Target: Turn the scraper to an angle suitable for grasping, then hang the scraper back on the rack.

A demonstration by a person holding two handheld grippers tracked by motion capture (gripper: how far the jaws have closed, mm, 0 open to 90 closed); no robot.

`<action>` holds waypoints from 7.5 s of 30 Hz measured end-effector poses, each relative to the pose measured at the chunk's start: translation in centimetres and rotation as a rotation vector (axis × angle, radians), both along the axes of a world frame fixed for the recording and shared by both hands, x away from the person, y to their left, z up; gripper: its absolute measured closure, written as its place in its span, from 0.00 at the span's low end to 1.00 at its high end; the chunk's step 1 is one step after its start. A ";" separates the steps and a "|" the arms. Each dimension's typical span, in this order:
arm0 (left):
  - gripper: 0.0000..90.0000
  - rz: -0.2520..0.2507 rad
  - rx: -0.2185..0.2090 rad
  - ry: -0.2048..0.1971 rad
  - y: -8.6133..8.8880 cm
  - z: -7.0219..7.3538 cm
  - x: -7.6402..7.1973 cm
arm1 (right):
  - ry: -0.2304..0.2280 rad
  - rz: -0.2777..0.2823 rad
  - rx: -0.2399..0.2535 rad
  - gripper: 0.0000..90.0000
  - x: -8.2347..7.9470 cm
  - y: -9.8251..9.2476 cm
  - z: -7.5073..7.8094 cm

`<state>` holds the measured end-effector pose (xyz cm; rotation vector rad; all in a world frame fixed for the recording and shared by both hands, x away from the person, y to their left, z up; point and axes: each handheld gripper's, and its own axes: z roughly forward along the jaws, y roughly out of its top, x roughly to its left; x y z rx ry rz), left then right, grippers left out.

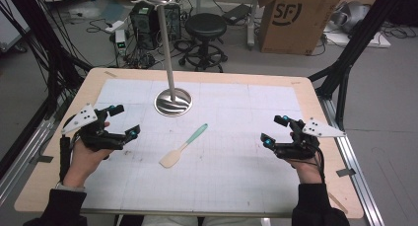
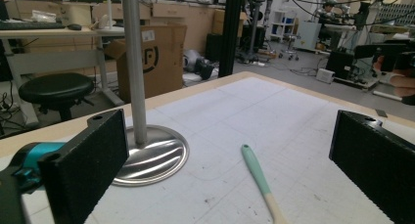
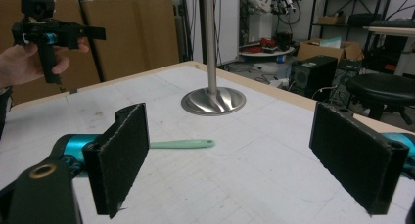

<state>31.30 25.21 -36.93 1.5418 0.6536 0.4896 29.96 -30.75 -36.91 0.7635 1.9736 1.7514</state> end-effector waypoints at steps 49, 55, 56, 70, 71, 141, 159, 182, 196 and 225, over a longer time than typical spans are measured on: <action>0.15 -0.229 0.230 0.206 -10.8 -5.1 5.3 | 0.022 -0.045 0.017 0.00 -1.0 -0.6 -0.4; 0.60 -0.245 0.301 0.192 -12.4 -4.9 5.6 | 0.026 -0.036 0.014 0.00 -0.9 -0.5 -0.5; 0.71 -0.231 0.325 0.197 -12.6 -5.0 5.7 | 0.032 -0.033 0.013 0.00 -1.0 -0.5 -0.5; 1.00 -0.206 0.394 0.321 -15.7 -6.2 9.6 | 0.029 0.002 0.016 0.01 -0.9 -0.4 -0.5; 1.00 -0.204 0.404 0.313 -16.0 -6.4 9.8 | 0.029 0.002 0.016 0.01 -0.9 -0.4 -0.5; 1.00 -0.474 0.701 0.222 -16.4 -6.8 1.7 | 0.037 0.051 -0.004 0.01 -0.8 0.4 -1.1; 1.00 -0.388 0.671 0.253 -12.2 -7.0 2.7 | 0.049 0.048 -0.004 0.00 -0.9 0.2 -1.4; 0.62 -0.327 0.358 0.245 -8.0 -4.5 3.5 | 0.059 0.055 -0.006 0.00 -0.8 0.5 -1.6; 0.19 -0.346 0.479 0.208 -8.1 -2.7 3.6 | 0.050 0.057 0.006 0.01 -0.7 0.5 -1.5; 0.32 -0.505 0.847 0.271 -14.4 -0.7 6.1 | 0.059 0.044 0.035 0.01 -0.2 -0.2 -1.4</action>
